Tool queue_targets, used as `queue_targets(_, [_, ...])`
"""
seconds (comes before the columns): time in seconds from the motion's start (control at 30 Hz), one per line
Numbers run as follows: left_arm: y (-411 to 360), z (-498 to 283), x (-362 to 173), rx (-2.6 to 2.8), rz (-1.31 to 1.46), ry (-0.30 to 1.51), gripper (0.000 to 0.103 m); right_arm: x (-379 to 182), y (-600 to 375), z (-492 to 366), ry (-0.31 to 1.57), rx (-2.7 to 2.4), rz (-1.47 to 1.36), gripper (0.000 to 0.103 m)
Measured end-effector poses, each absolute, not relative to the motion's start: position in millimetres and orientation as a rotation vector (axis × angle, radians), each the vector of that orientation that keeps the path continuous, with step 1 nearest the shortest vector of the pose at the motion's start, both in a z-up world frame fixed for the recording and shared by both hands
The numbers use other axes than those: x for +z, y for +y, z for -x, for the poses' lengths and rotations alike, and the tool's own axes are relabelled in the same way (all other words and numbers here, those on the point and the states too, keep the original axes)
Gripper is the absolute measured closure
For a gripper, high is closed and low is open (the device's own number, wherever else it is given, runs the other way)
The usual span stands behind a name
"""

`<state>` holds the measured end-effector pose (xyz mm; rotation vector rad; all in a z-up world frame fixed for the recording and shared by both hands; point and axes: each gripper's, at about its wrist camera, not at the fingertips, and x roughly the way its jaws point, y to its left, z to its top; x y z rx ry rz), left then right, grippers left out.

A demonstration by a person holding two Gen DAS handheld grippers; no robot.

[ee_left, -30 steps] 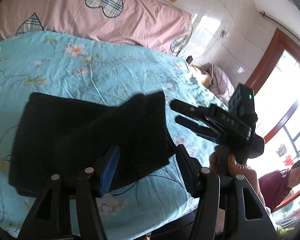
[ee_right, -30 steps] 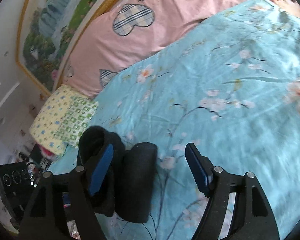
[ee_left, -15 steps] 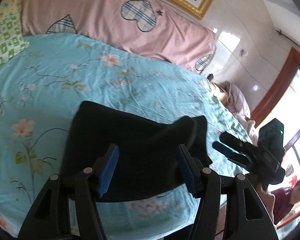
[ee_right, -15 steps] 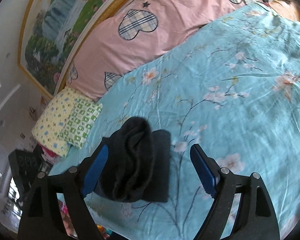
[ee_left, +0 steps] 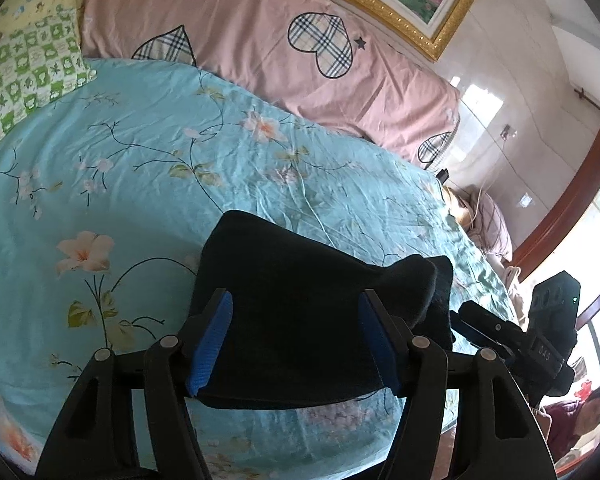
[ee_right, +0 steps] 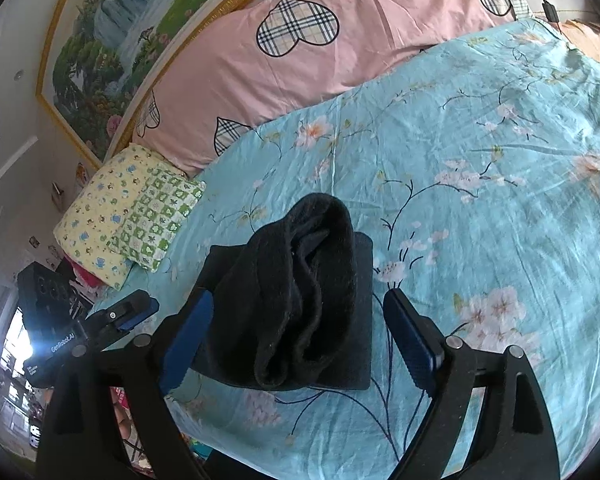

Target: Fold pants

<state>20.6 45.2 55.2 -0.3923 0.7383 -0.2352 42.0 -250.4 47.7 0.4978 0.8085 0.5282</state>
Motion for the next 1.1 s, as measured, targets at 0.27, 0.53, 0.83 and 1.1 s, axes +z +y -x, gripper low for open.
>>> queue_targets(0.27, [46.3, -32.7, 52.6, -0.233, 0.368, 0.752, 0.033, 44.5, -249.0, -44.3, 0.820, 0.533, -0.499, 0.016])
queue_targets(0.53, [51.6, -51.2, 40.3, -0.240, 0.359, 0.797, 0.030, 38.1, -250.1, -44.9, 0.840, 0.534, -0.507, 0.016])
queue_targets(0.83, [52.2, -79.4, 19.3, -0.246, 0.349, 0.867, 0.029, 27.1, -246.4, -53.3, 0.874, 0.533, -0.521, 0.016])
queue_targets(1.1, [64.0, -93.6, -6.8, -0.261, 0.424, 0.936, 0.029, 18.8, -244.2, -65.4, 0.896, 0.552, -0.534, 0.016])
